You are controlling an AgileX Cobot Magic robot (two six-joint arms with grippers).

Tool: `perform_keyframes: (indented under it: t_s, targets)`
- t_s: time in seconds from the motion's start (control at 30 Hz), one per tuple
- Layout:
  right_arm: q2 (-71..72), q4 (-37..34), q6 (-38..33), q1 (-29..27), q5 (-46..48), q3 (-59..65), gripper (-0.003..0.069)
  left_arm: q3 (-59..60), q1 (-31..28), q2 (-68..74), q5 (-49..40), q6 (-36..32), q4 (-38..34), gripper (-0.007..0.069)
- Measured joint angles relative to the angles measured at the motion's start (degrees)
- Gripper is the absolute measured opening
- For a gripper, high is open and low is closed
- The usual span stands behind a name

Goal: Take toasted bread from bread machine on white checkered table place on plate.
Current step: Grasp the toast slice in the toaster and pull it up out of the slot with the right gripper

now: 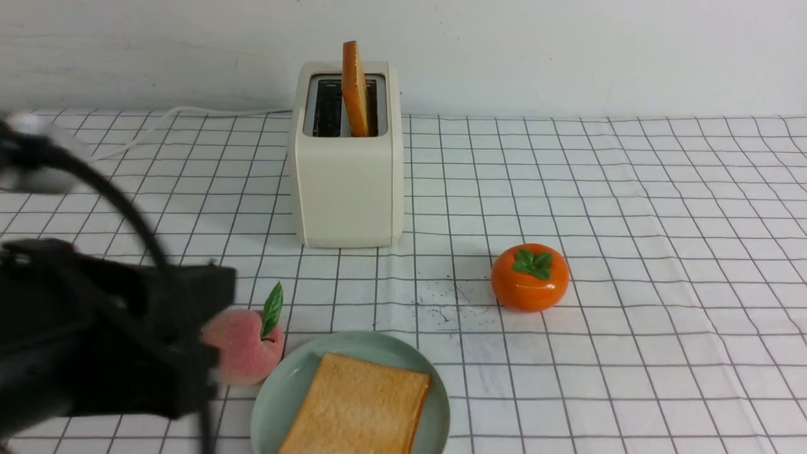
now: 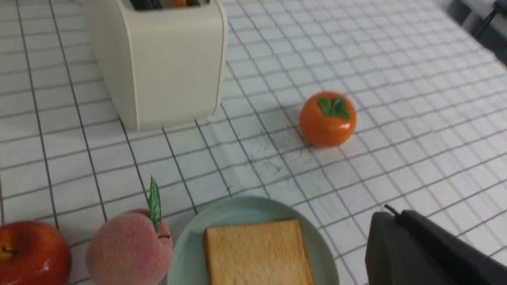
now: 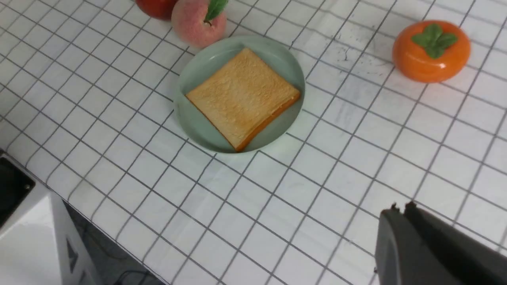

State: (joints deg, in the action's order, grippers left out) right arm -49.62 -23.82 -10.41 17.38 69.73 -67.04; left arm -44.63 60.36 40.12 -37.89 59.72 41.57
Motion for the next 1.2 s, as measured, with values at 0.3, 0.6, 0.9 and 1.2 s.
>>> perform_keyframes:
  t_s: [0.3, 0.6, 0.9, 1.2]
  targets:
    - [-22.8, -1.6, 0.3, 10.1, -11.1, -9.0, 0.0014, 0.0, 0.0, -10.9, -0.9, -0.2, 2.7, -0.0013]
    - [-44.2, 18.7, 17.8, 21.7, -18.8, -30.9, 0.0048, 0.1, 0.0, -11.0, -4.8, -8.0, -8.0, -0.0013]
    - [-64.2, 26.9, 24.1, 22.3, -29.7, -50.5, 0.0351, 0.1, 0.0, -11.0, -5.4, -22.9, -19.6, -0.0013]
    - [-77.4, 40.5, 34.2, 20.2, -38.2, -63.0, 0.0487, 0.1, 0.0, -11.0, -0.3, -24.1, -15.4, -0.0013]
